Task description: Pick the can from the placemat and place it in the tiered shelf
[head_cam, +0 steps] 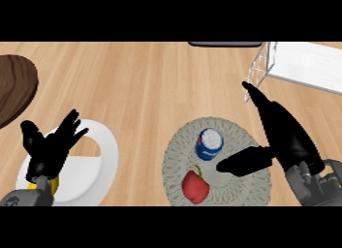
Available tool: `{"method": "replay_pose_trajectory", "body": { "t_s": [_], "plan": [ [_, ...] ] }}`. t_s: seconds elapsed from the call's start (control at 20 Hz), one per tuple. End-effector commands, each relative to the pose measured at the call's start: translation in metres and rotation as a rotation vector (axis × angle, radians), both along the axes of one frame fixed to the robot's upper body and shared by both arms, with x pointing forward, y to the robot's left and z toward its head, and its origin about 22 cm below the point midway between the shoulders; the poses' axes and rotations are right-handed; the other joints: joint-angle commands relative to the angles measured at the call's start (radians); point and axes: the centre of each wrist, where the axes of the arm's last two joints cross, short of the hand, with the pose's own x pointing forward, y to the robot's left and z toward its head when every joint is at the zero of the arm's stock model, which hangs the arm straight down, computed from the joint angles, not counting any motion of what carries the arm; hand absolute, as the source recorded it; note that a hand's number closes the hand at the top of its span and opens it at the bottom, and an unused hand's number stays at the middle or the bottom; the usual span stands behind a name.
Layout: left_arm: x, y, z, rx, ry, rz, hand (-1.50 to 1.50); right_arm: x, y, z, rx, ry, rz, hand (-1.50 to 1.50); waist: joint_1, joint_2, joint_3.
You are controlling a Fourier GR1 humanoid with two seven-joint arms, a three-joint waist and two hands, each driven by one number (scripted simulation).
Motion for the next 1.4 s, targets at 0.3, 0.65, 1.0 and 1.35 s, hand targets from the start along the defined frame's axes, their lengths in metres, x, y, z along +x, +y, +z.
{"method": "replay_pose_trajectory", "body": {
  "t_s": [0.3, 0.65, 1.0, 1.35],
  "plan": [
    [-0.016, 0.007, -0.013, -0.003, 0.087, 0.031, 0.00, 0.002, 0.029, -0.022, -0.126, 0.185, -0.135, -1.50, -0.026, -0.001, -0.006],
    [-0.003, 0.006, -0.006, -0.014, 0.055, 0.016, 0.00, 0.020, 0.053, -0.047, -0.163, 0.169, -0.156, -1.50, -0.022, 0.004, -0.005],
    [-0.009, 0.012, -0.003, -0.010, 0.062, 0.027, 0.00, 0.007, 0.063, -0.061, -0.209, 0.185, -0.161, -1.50, -0.026, 0.001, -0.005],
    [-0.008, 0.006, -0.010, -0.012, 0.075, 0.028, 0.00, 0.016, 0.072, -0.093, -0.259, 0.176, -0.203, -1.50, -0.025, 0.003, -0.005]
  ]
}}
